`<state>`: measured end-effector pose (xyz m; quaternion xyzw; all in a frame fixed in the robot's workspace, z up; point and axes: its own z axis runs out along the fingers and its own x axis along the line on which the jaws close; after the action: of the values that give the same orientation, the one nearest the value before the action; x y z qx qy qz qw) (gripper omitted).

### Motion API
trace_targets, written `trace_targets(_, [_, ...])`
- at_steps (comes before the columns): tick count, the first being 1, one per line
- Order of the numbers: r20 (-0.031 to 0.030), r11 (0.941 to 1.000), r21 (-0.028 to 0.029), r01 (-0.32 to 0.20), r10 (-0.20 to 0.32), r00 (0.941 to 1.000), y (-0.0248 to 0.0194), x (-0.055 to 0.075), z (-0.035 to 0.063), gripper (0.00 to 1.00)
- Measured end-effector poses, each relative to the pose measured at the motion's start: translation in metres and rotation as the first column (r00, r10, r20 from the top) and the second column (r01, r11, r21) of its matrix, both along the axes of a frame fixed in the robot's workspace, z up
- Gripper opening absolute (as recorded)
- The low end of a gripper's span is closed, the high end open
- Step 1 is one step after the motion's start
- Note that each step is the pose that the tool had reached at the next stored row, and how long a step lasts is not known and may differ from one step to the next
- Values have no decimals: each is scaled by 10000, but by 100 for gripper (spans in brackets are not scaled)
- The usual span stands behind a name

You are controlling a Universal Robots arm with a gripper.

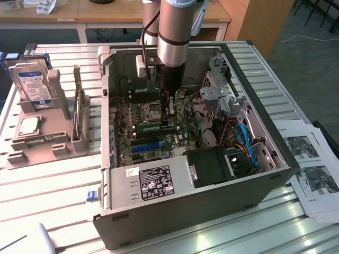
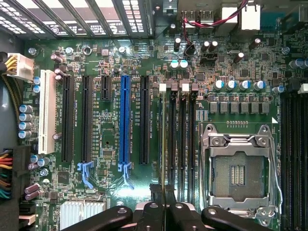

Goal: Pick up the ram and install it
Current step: 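Insert the ram into the slot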

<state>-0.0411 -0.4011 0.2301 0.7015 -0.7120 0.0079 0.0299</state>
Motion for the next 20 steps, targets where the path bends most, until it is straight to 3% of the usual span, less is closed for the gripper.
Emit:
trace_targets(6, [60, 10000, 18, 2, -2, 10000, 0, -6, 0, 12])
trace_targets(20, [82, 10000, 18, 0, 0, 10000, 2, -31, 0, 12])
